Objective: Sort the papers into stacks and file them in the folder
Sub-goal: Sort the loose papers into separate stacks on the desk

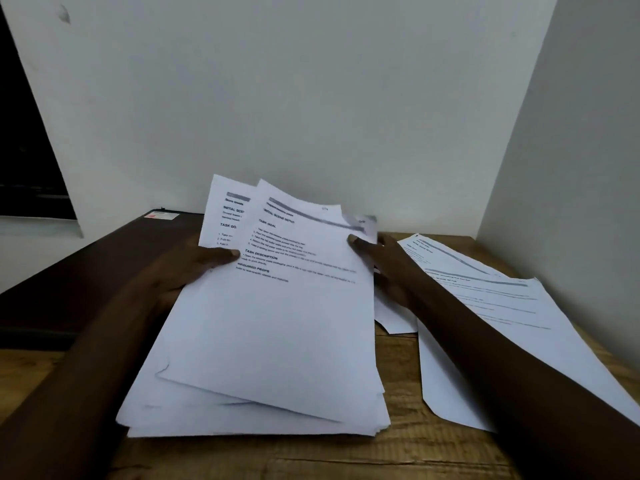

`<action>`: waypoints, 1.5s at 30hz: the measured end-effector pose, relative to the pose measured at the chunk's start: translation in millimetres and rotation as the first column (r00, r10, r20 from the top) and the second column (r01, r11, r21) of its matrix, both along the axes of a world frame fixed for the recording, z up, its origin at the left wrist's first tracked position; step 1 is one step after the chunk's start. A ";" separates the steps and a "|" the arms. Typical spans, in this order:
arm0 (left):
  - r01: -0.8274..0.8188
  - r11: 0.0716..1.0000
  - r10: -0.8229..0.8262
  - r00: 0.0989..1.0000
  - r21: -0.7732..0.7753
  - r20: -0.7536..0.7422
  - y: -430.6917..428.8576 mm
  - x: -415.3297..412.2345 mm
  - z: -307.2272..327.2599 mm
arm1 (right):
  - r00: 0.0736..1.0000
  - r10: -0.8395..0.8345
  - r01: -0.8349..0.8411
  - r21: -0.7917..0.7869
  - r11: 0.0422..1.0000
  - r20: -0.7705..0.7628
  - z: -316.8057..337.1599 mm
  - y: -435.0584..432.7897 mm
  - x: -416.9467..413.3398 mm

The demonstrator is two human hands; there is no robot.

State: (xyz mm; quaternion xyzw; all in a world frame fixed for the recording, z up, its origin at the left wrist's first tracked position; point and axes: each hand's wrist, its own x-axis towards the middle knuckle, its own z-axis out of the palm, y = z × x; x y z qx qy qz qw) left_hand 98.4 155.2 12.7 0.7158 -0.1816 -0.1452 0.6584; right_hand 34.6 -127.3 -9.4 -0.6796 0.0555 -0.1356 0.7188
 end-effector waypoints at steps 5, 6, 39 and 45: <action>0.026 0.994 -0.051 0.973 -0.108 -0.227 -3.5 0.7 -3.1 | 0.975 0.175 -0.166 0.078 0.983 -0.134 -4.6 20.9 -3.4; 0.046 0.994 -0.068 0.969 -0.098 -0.237 -6.9 -1.0 -3.4 | 0.973 0.169 -0.166 0.030 0.986 -0.155 -3.5 27.9 -2.7; -0.288 0.952 0.287 0.958 0.107 0.028 4.6 12.7 -4.0 | 0.944 0.311 0.025 -0.963 0.267 0.111 17.9 80.2 -38.4; -0.303 0.953 0.301 0.952 0.012 0.057 -1.9 14.4 -7.1 | 0.897 0.440 -0.113 -0.984 0.140 -0.041 -4.0 108.4 -43.2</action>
